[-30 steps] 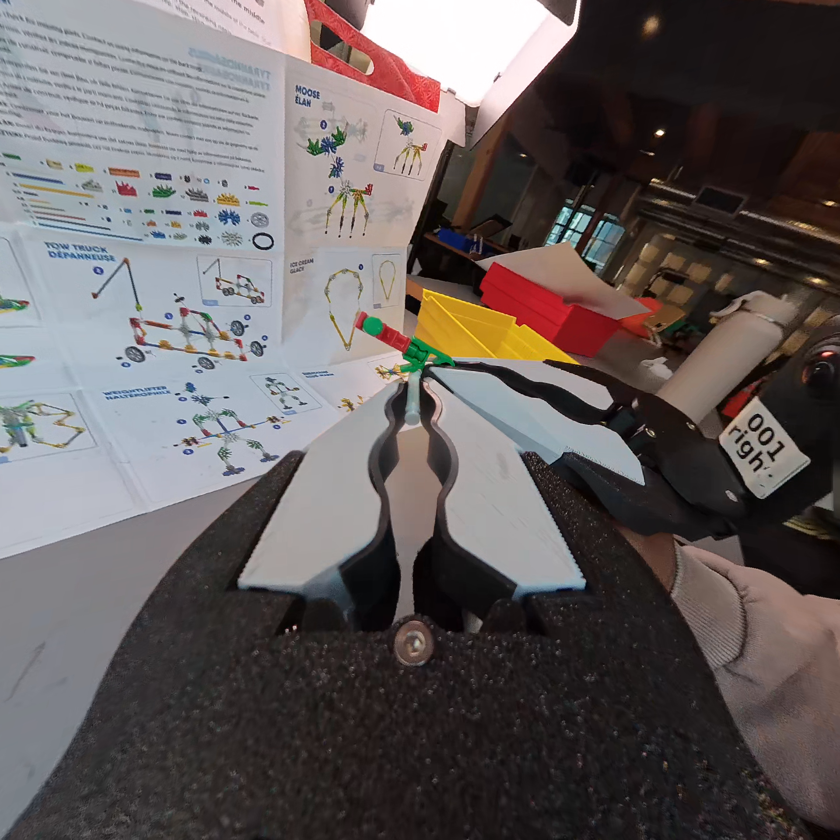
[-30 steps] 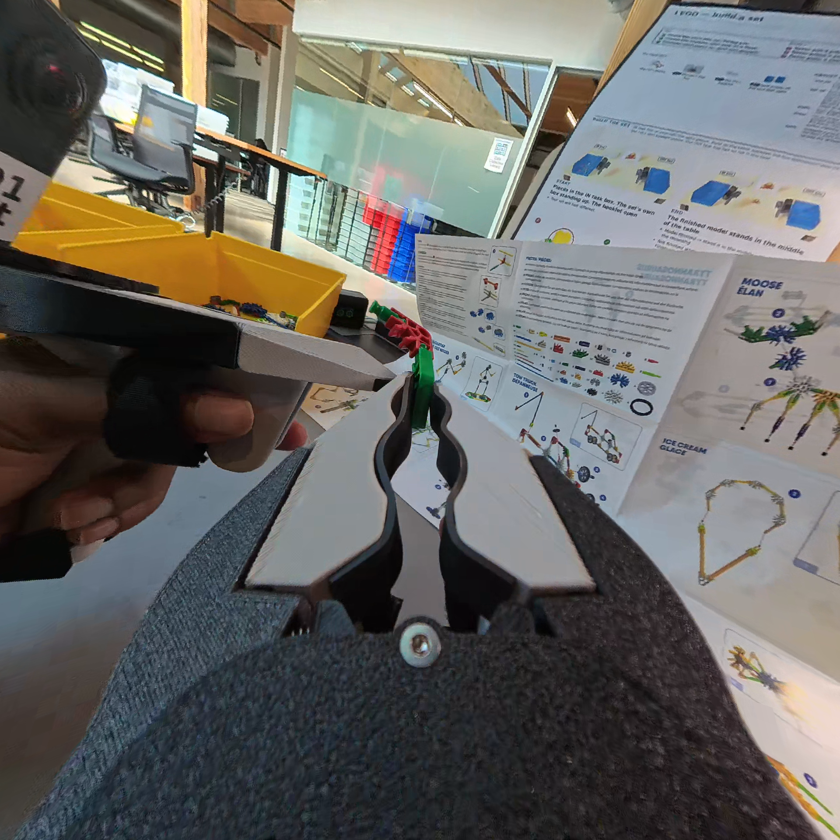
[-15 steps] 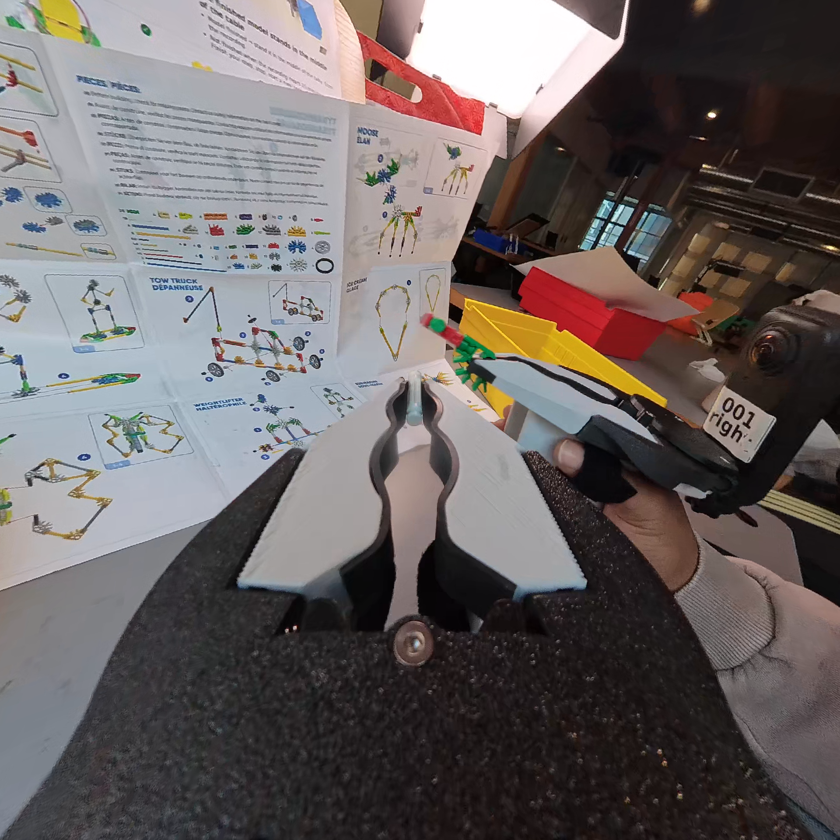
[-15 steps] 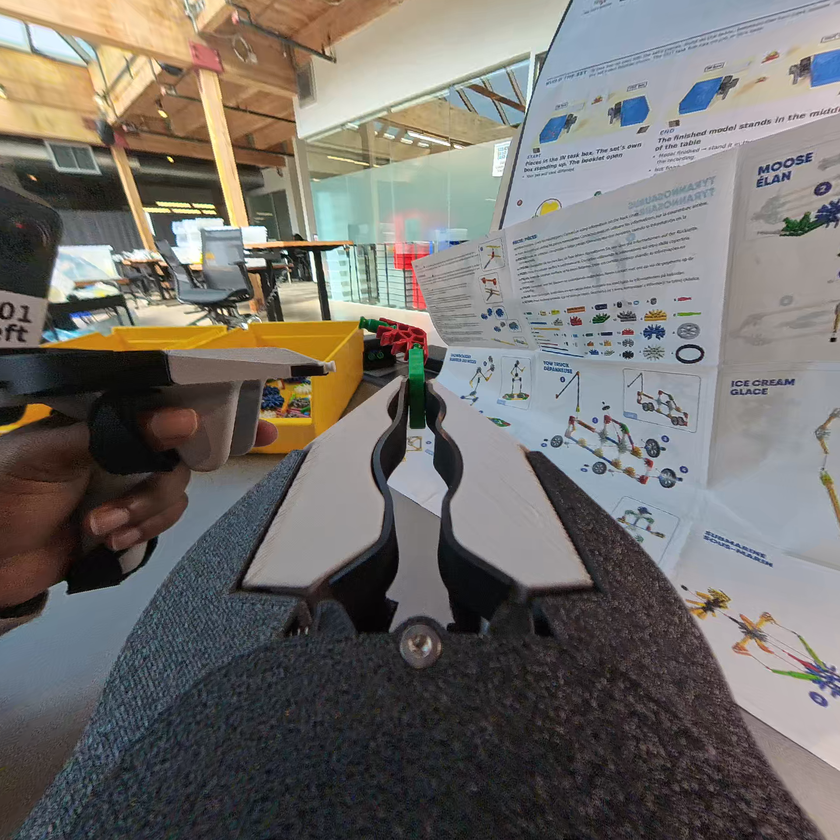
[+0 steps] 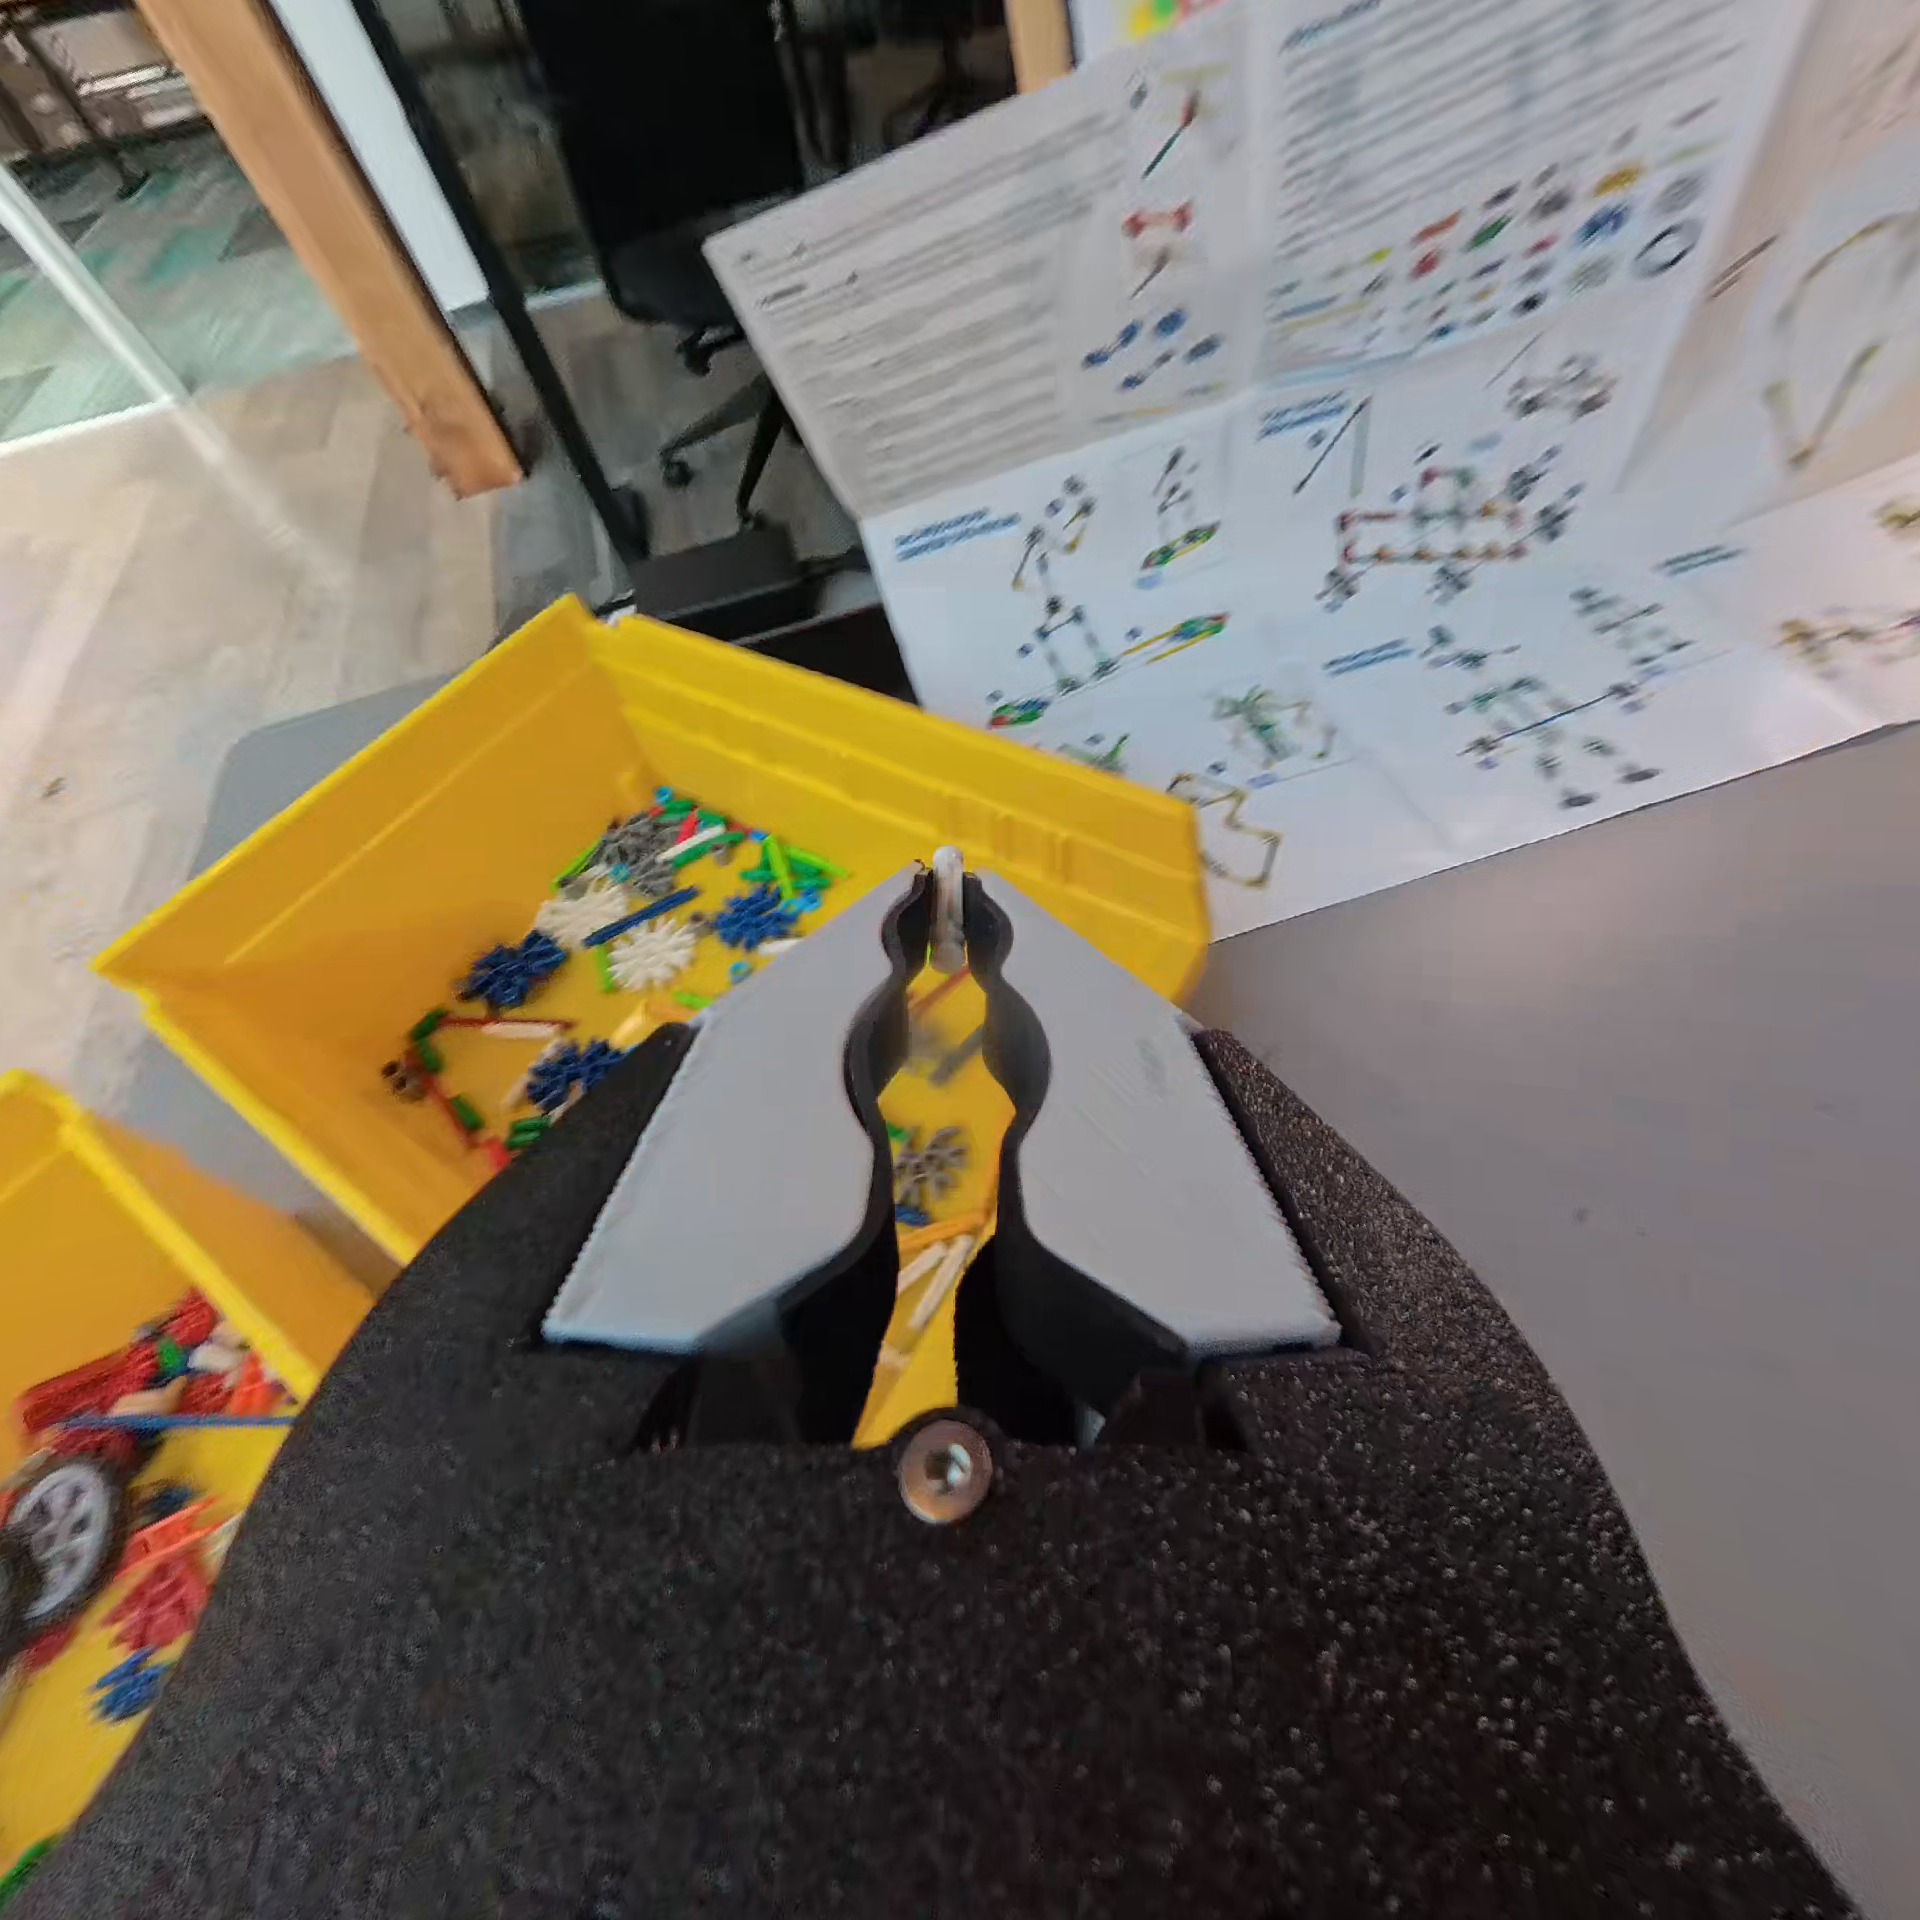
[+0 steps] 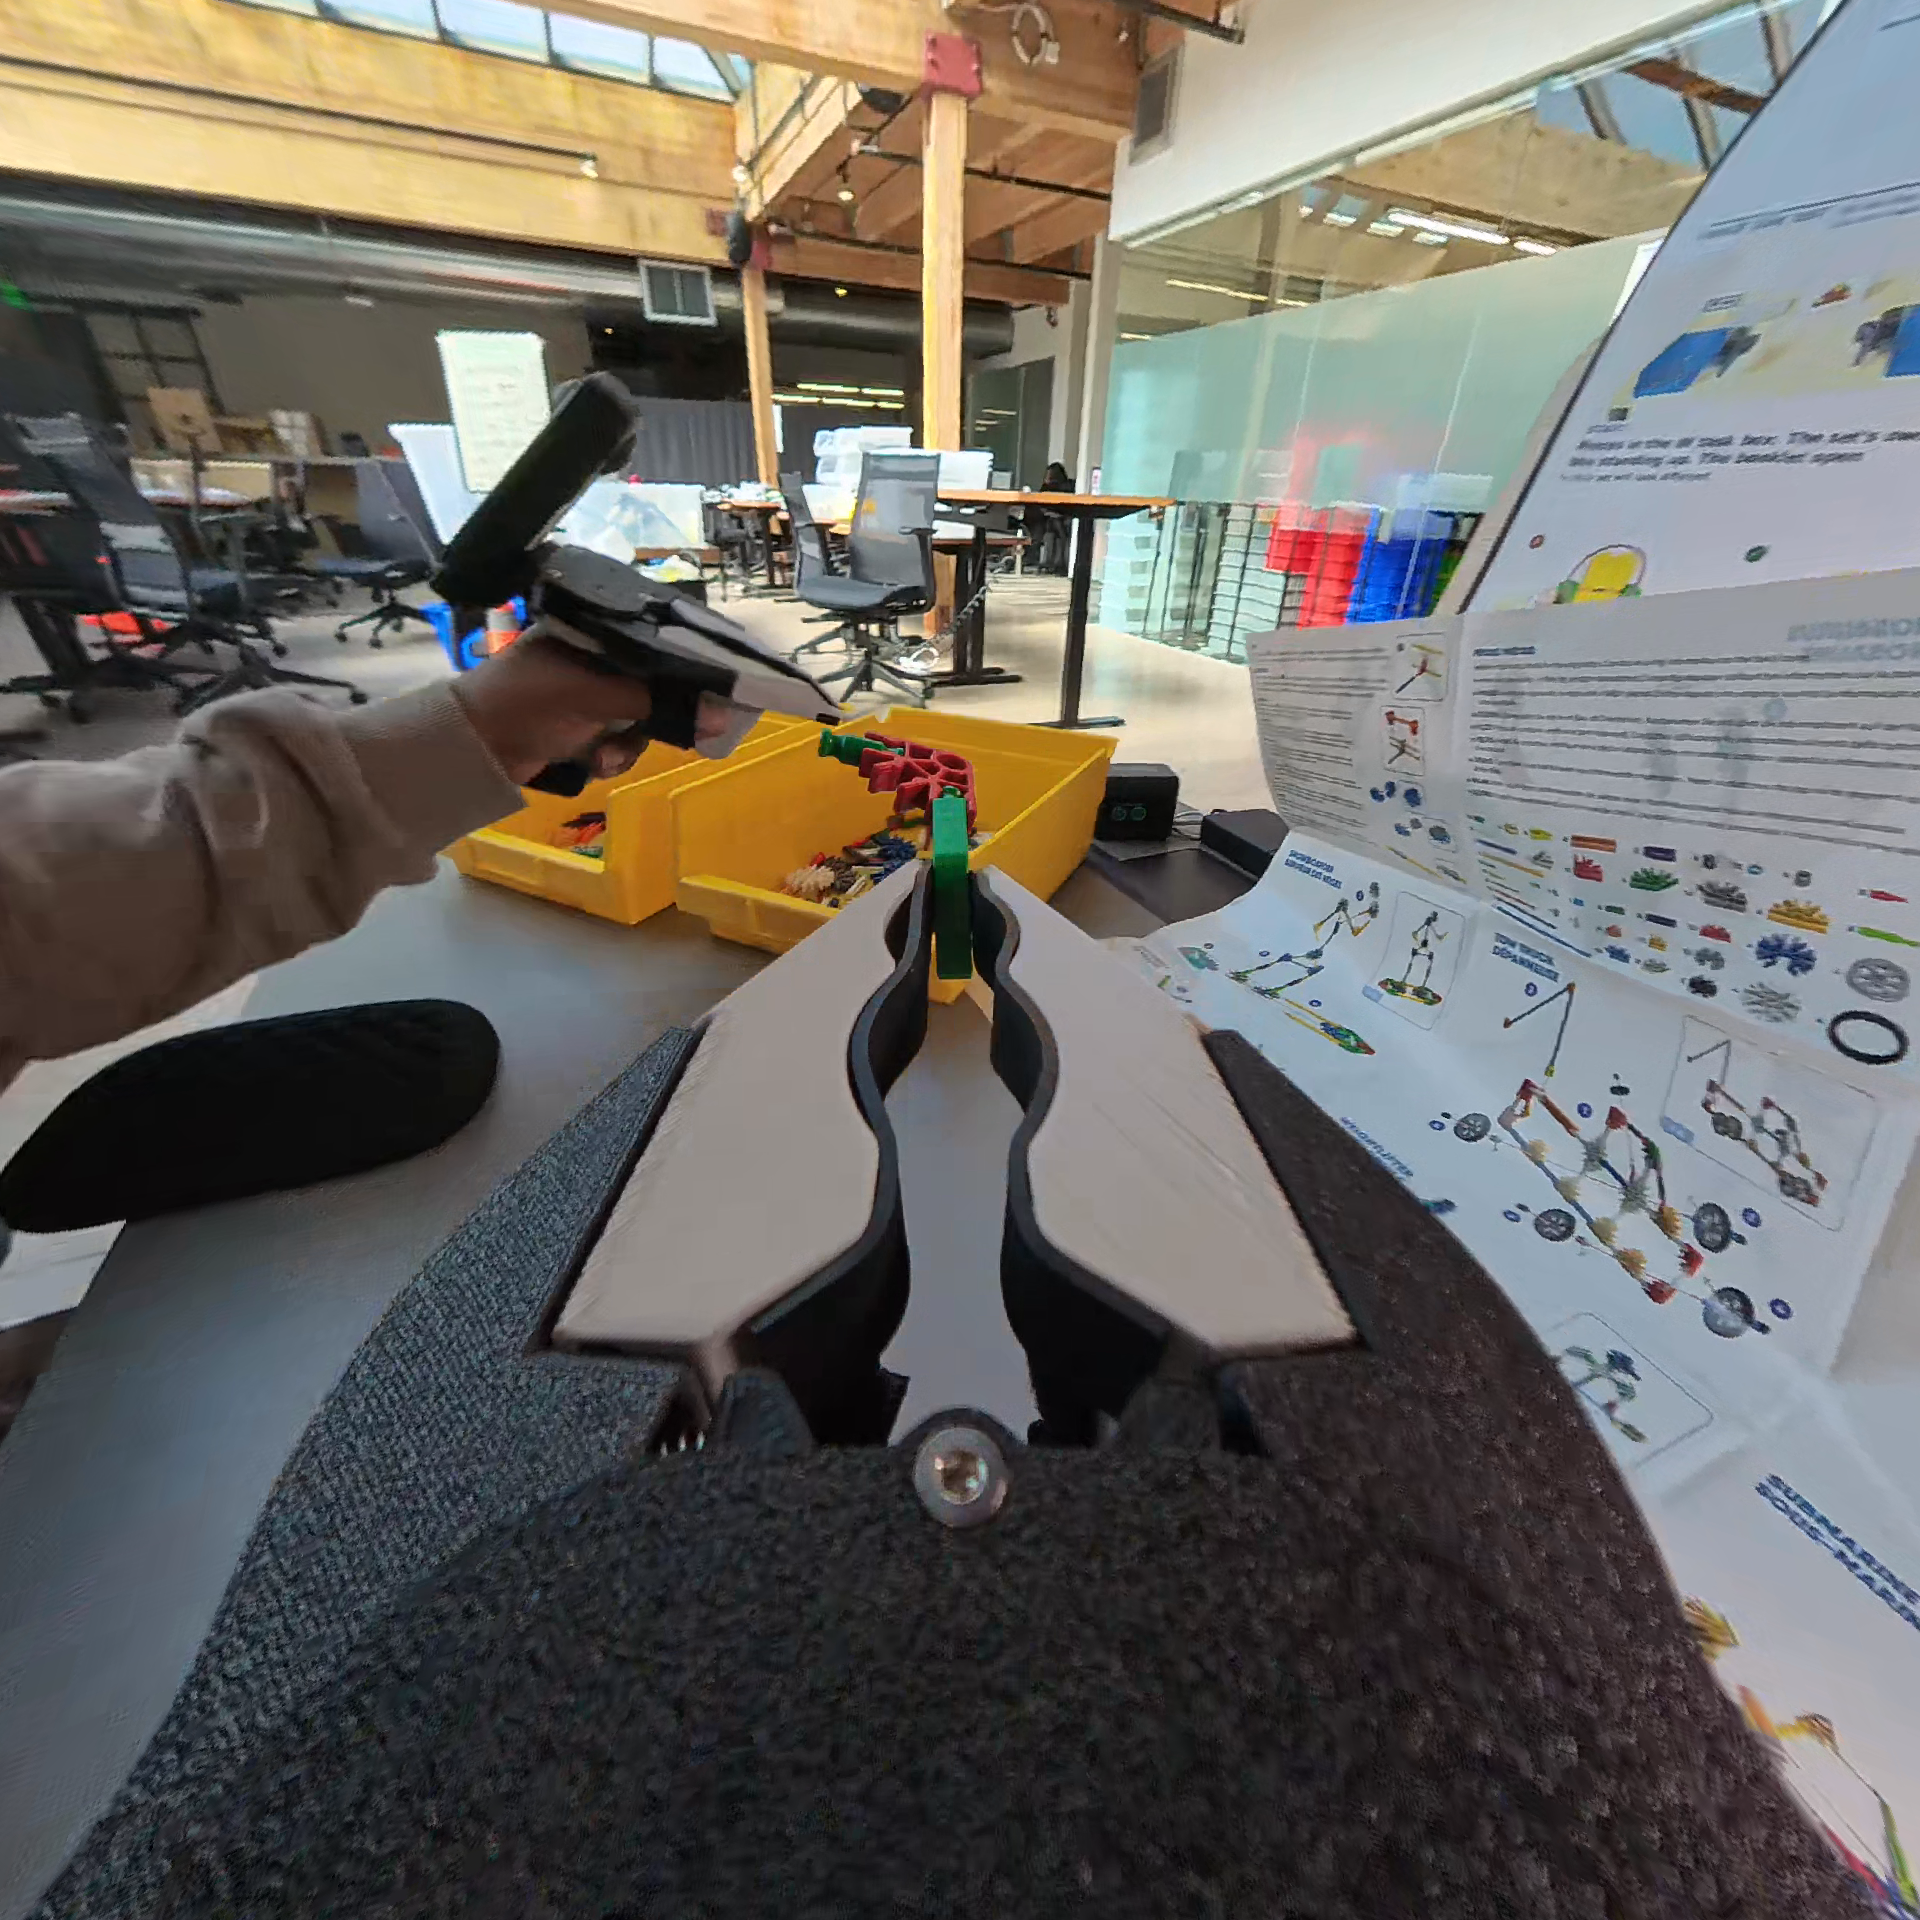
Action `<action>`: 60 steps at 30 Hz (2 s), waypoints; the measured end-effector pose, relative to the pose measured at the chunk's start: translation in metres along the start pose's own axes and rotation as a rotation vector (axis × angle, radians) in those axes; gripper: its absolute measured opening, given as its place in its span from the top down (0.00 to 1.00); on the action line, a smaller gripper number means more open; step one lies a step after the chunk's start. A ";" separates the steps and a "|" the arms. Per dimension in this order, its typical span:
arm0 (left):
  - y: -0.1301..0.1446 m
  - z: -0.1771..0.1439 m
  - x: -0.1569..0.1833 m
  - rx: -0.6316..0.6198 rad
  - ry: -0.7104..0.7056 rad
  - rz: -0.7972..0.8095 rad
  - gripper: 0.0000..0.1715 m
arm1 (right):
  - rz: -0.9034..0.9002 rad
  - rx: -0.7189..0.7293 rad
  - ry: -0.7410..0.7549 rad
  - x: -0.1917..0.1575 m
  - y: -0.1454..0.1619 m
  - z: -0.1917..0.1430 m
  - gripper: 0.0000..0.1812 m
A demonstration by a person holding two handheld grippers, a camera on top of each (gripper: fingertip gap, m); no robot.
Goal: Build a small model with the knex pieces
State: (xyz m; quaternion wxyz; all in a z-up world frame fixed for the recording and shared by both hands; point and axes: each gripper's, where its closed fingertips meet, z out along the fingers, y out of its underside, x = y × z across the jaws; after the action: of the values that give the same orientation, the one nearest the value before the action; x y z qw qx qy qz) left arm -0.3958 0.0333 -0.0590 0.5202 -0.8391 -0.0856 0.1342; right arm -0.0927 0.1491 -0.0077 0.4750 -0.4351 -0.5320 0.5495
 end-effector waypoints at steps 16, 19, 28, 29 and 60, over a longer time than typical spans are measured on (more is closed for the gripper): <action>-0.052 0.026 0.246 0.393 0.937 -0.070 0.68 | 0.175 0.123 -0.048 0.020 0.053 0.014 0.97; -0.046 0.027 0.287 0.379 1.059 -0.019 0.69 | 0.261 0.147 -0.085 0.016 0.052 0.016 0.97; -0.031 -0.018 0.291 0.525 1.114 -0.055 0.87 | 0.931 0.143 -0.456 -0.035 0.067 0.024 0.98; -0.034 -0.019 0.287 0.536 1.126 -0.076 0.89 | 0.989 0.130 -0.488 -0.040 0.070 0.027 0.98; 0.022 -0.019 0.326 0.143 1.333 0.045 0.98 | 0.218 -0.180 -0.375 -0.050 0.095 0.004 0.97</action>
State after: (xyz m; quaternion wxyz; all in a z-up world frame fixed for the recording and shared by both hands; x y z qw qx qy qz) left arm -0.0807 0.0999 -0.1152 0.5131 -0.7077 0.2807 -0.3964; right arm -0.0936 0.1010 -0.1040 0.2651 -0.4210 -0.6078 0.6189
